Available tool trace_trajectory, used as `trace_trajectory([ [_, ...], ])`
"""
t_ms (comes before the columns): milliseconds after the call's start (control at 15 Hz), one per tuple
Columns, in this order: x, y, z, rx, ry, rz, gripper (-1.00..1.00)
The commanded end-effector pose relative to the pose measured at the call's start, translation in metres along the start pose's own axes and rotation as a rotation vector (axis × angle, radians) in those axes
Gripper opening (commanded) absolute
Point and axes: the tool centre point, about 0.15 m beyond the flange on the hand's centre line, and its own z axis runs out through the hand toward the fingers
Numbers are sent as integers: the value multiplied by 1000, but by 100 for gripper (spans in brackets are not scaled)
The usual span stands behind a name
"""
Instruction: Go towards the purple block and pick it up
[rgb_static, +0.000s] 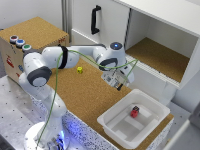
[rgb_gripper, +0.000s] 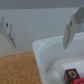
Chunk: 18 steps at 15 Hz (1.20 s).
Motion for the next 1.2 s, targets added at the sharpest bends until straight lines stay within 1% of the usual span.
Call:
trace_trajectory([
  [0,7,53,28,79,-86,-101,100],
  [67,11,61,38,100,-89,-123,100],
  [133,14,67,43,105,-84,-145,100],
  [200,16,73,46,126,-75,-174,100],
  [333,21,88,54,167,-80,-208,100],
  [400,25,97,60,195,-91,-246,100],
  [533,29,108,73,225,-120,-299,100],
  [600,29,113,80,230,-128,-319,100],
  [933,18,118,112,206,-145,-422,100],
  [1000,13,115,121,200,-159,-447,100],
  [1133,3,109,135,168,-169,-489,100],
])
